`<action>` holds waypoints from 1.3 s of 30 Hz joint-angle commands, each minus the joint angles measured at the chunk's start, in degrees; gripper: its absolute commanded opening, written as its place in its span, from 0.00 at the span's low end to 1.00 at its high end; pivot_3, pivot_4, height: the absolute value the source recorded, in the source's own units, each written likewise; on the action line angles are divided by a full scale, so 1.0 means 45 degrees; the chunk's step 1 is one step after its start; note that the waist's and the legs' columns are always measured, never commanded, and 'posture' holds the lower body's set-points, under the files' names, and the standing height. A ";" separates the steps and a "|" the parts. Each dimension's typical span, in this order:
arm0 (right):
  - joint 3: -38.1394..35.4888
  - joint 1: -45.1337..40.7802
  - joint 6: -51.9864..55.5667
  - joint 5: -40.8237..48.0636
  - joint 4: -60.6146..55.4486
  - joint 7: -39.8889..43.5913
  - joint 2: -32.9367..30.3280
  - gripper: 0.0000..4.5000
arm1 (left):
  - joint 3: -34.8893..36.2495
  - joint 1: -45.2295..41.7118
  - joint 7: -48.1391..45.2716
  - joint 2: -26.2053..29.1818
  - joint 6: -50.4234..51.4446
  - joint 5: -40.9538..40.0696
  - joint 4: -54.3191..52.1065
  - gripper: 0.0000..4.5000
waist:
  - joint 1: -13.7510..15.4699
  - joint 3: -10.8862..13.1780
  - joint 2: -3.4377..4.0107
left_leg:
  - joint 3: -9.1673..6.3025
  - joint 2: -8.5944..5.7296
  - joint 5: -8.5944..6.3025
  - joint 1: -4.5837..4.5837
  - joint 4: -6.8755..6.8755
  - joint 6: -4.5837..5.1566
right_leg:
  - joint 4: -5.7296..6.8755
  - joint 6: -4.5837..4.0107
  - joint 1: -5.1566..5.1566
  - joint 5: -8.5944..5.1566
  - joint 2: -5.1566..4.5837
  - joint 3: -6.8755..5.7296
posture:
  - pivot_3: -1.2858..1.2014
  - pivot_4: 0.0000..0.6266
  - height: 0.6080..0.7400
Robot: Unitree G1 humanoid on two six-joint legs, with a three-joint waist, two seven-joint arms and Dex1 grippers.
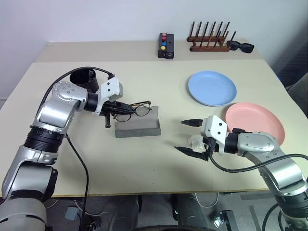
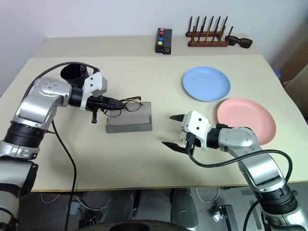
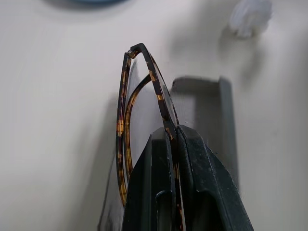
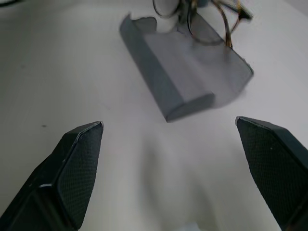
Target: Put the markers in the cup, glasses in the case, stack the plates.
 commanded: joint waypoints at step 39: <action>0.0103 -0.0139 -0.0205 0.0125 -0.0464 -0.0064 0.0404 1.00 | 0.2076 -0.2375 0.2257 -0.1543 -0.2063 0.0370 0.3868 0.70 | -0.0079 0.0000 0.0000 | -0.0005 -0.0001 -0.0002 0.0019 -0.0001 0.0004 | 0.0011 0.0039 0.0007 0.0013 0.0001 -0.0003 | 0.52 0.24 0.99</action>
